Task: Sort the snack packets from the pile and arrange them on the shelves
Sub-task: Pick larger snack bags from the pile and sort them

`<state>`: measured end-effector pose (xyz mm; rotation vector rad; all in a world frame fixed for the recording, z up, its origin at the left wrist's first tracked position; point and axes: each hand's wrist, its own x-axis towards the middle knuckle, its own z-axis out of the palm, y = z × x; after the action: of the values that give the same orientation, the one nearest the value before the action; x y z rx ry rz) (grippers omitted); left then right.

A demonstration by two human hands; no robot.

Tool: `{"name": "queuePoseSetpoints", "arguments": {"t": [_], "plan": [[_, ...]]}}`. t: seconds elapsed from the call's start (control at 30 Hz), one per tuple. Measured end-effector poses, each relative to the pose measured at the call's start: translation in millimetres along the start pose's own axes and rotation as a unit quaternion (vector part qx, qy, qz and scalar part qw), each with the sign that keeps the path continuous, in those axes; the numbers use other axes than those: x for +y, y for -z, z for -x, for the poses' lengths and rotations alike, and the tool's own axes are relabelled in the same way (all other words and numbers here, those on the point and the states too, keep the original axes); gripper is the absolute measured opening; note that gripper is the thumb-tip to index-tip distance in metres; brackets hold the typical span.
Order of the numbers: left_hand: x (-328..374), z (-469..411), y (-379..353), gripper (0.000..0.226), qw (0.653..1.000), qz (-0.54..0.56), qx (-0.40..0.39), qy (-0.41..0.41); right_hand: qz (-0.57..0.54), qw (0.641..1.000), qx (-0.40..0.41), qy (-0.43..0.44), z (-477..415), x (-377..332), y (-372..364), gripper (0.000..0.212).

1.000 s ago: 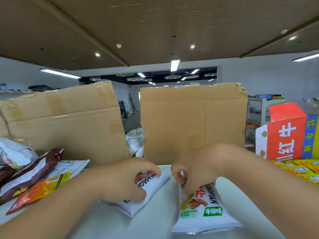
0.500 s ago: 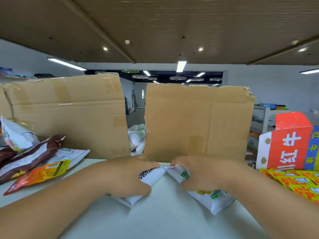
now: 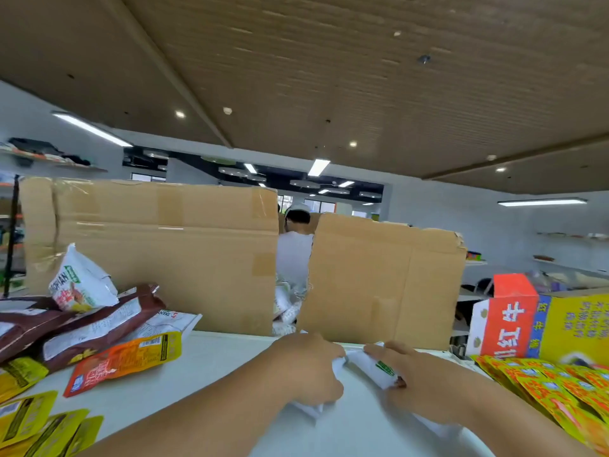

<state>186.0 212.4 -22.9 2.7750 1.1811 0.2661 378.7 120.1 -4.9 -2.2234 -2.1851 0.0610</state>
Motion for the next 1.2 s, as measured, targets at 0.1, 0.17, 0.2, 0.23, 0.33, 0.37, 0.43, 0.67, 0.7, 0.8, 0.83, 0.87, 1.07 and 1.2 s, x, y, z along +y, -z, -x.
{"name": "queuePoseSetpoints", "arguments": {"t": [0.1,0.17,0.2,0.23,0.33,0.37,0.43,0.67,0.7,0.8,0.83,0.87,1.07,1.2], "plan": [[-0.9,2.5,2.1,0.010,0.999,0.044,0.007,-0.025,-0.001,0.999,0.025,-0.038,5.1,-12.4,-6.1,0.065],[0.9,3.9,4.5,0.013,0.995,0.086,-0.013,-0.036,0.001,0.997,0.047,-0.054,10.1,-18.0,-11.5,0.062],[2.8,4.5,5.3,0.020,0.994,0.100,-0.021,-0.042,0.001,0.997,0.053,-0.062,13.9,-19.7,-13.0,0.060],[4.0,5.1,6.1,0.025,0.993,0.104,-0.024,-0.050,-0.002,0.996,0.060,-0.070,18.4,-21.3,-12.5,0.057],[9.1,4.9,7.0,0.025,0.990,0.113,-0.012,-0.088,-0.007,0.992,0.088,-0.095,35.9,-22.4,-6.1,0.050],[10.0,3.6,7.0,0.028,0.988,0.116,-0.003,-0.101,-0.009,0.990,0.096,-0.104,42.2,-21.8,-3.9,0.053],[9.9,1.6,7.8,0.033,0.986,0.111,0.018,-0.123,-0.015,0.986,0.115,-0.123,54.0,-22.8,0.7,0.062],[19.4,16.4,24.7,0.033,0.966,0.172,0.085,-0.174,-0.009,0.965,0.205,-0.161,100.2,-18.0,23.6,0.059],[22.5,19.1,28.2,0.034,0.963,0.172,0.092,-0.188,-0.004,0.963,0.210,-0.168,107.5,-15.5,27.1,0.059],[36.2,29.6,36.7,0.039,0.949,0.187,0.116,-0.224,0.009,0.958,0.219,-0.184,128.3,-7.0,36.3,0.061],[41.0,33.1,38.7,0.042,0.945,0.193,0.126,-0.231,0.009,0.956,0.223,-0.188,134.3,-3.9,38.8,0.061],[45.5,36.2,40.1,0.044,0.941,0.201,0.134,-0.237,0.007,0.955,0.227,-0.192,140.1,-1.3,40.4,0.060],[83.1,47.2,45.9,0.061,0.923,0.220,0.136,-0.285,-0.002,0.944,0.264,-0.198,173.8,18.8,37.4,0.060],[125.2,45.2,44.1,0.063,0.915,0.215,0.132,-0.314,-0.006,0.940,0.272,-0.207,200.3,39.5,36.3,0.060]]}}
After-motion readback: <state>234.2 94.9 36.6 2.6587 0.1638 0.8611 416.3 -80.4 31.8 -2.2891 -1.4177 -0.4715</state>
